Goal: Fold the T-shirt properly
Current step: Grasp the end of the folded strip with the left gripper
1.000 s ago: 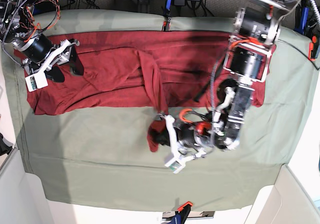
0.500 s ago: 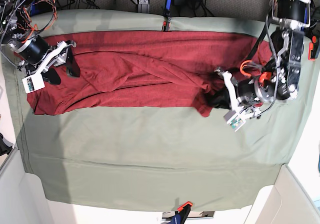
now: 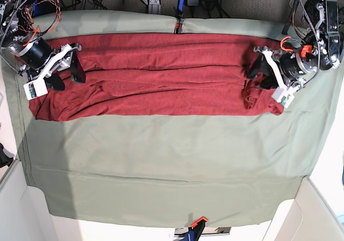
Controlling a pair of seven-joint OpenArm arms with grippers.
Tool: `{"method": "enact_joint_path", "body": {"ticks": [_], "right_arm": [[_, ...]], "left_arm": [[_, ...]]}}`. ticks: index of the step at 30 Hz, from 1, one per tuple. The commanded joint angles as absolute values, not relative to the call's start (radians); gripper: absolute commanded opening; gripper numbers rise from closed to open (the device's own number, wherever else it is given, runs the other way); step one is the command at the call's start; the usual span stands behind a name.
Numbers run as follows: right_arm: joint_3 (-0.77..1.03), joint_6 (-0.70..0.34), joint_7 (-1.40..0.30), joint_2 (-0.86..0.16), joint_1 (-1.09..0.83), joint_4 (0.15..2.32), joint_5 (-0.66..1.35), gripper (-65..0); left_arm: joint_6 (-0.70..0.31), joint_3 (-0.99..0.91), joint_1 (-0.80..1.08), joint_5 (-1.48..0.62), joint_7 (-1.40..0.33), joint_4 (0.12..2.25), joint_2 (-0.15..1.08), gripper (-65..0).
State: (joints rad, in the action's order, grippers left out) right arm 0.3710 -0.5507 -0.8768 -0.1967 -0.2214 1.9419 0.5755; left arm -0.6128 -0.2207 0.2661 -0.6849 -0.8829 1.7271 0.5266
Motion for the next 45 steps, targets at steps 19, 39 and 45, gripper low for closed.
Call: {"method": "enact_joint_path", "body": {"ticks": [19,39,45], "right_arm": [[0.376,-0.553,-0.852,-0.205,-0.214,1.961,0.591,-26.8],[0.376,-0.550,-0.864,-0.204,-0.214,1.961,0.595,-26.8],[0.376,-0.550,-0.865,-0.204,-0.215,1.961,0.595,-26.8]], "left_arm": [[-0.596,-0.569,0.248,-0.881,-0.828,1.514,0.544,-27.2],[-0.698,-0.523,0.235,-1.148,-0.918,1.242,0.493,-27.2],[-0.698,-0.419,0.173,-1.131,-0.933,1.242,0.480,-27.2]]}}
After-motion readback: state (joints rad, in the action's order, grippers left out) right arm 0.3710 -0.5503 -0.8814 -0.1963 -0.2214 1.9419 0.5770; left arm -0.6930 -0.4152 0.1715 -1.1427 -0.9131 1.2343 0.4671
